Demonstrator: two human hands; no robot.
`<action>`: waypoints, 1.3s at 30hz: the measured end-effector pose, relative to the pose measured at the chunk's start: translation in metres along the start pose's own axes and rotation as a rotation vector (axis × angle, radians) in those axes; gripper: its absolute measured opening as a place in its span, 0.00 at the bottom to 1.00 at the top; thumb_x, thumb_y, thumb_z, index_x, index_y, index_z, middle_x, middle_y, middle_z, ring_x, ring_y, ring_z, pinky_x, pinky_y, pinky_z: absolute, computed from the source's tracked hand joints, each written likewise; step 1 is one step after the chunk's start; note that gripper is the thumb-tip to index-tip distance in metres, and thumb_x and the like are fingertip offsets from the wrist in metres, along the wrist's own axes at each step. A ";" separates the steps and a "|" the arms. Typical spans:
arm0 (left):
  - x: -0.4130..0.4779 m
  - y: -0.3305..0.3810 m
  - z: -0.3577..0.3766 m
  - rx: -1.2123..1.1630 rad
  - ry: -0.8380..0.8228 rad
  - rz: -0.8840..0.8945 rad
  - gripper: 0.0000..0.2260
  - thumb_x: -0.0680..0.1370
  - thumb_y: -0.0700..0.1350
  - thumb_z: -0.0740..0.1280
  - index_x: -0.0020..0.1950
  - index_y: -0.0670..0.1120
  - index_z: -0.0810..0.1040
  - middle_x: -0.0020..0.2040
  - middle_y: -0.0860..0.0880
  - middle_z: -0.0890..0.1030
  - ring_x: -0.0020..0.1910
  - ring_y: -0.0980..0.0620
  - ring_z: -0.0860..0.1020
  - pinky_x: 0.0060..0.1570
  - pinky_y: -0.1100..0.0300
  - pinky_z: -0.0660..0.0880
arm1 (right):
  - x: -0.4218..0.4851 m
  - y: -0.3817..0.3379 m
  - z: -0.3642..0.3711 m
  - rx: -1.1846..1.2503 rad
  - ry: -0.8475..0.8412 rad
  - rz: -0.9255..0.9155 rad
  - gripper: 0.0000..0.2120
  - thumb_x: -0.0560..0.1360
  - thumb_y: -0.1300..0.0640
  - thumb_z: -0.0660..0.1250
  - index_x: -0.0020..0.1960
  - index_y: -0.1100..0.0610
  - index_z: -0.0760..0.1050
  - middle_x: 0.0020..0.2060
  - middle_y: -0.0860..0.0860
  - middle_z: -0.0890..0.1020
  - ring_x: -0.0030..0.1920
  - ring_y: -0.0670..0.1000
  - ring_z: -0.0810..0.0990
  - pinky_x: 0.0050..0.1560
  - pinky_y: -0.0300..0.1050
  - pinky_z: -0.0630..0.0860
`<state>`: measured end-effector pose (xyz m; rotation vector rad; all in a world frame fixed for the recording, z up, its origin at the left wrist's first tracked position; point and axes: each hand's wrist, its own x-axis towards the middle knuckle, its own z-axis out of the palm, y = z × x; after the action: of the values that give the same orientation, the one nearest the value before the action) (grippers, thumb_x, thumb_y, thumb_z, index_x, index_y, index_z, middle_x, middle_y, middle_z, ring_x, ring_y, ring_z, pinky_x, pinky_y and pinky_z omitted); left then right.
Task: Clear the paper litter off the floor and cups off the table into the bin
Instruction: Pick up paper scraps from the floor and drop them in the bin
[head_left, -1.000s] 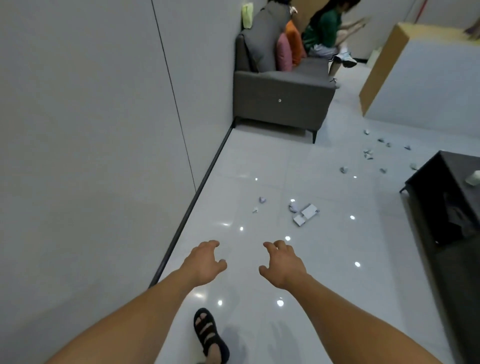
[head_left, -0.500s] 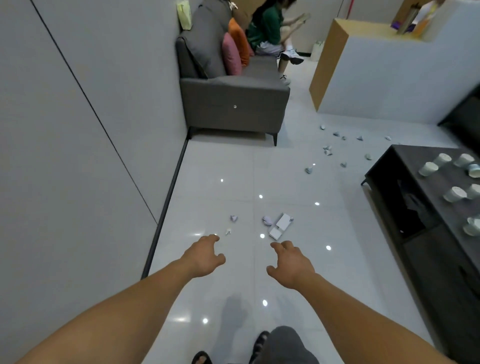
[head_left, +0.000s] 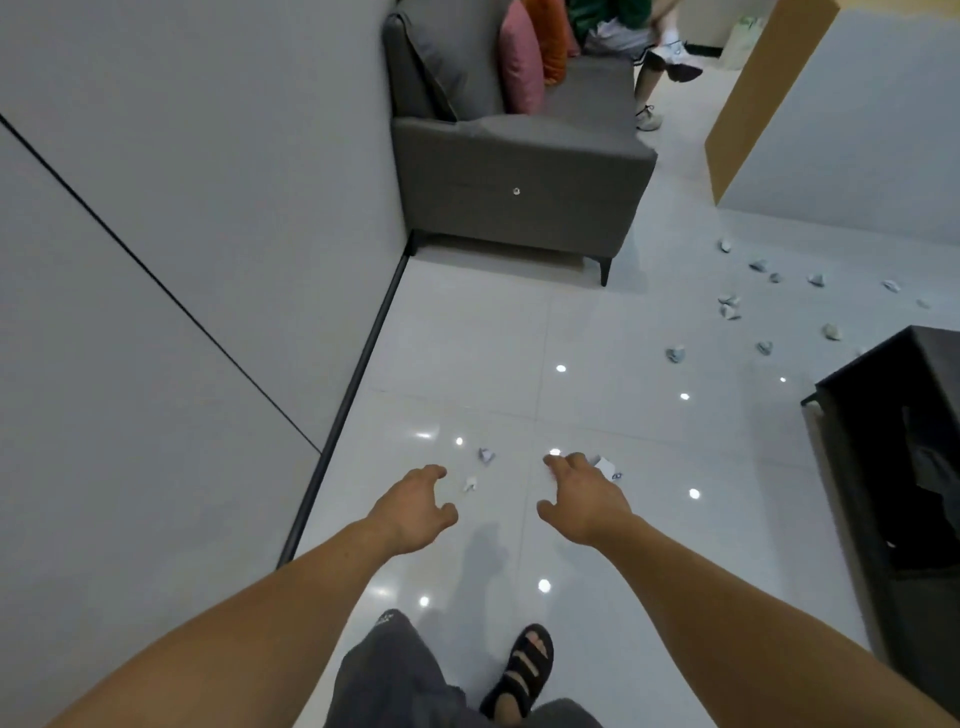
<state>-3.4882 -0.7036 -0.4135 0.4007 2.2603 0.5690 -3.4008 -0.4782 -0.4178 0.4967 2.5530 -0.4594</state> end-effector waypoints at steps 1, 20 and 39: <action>0.011 0.001 -0.004 -0.012 -0.009 -0.008 0.29 0.78 0.50 0.65 0.77 0.47 0.58 0.75 0.46 0.63 0.70 0.48 0.67 0.65 0.59 0.65 | 0.012 -0.001 -0.004 -0.006 -0.014 -0.009 0.31 0.78 0.46 0.62 0.77 0.50 0.56 0.70 0.53 0.65 0.64 0.56 0.71 0.54 0.49 0.75; 0.434 -0.146 0.079 -0.067 -0.213 -0.094 0.30 0.77 0.53 0.65 0.76 0.48 0.59 0.73 0.46 0.65 0.69 0.49 0.68 0.65 0.58 0.65 | 0.409 0.031 0.147 -0.028 -0.186 0.073 0.32 0.77 0.47 0.63 0.77 0.48 0.55 0.71 0.51 0.64 0.65 0.55 0.72 0.57 0.50 0.73; 0.678 -0.289 0.299 -0.189 -0.041 -0.104 0.25 0.76 0.52 0.66 0.72 0.49 0.67 0.69 0.49 0.72 0.64 0.49 0.73 0.63 0.55 0.69 | 0.666 0.119 0.444 -0.100 -0.182 -0.085 0.25 0.76 0.52 0.66 0.71 0.51 0.65 0.62 0.54 0.69 0.54 0.57 0.77 0.48 0.48 0.75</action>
<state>-3.7485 -0.5651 -1.1519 0.1972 2.1514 0.7057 -3.7114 -0.3820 -1.1592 0.2973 2.4133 -0.3862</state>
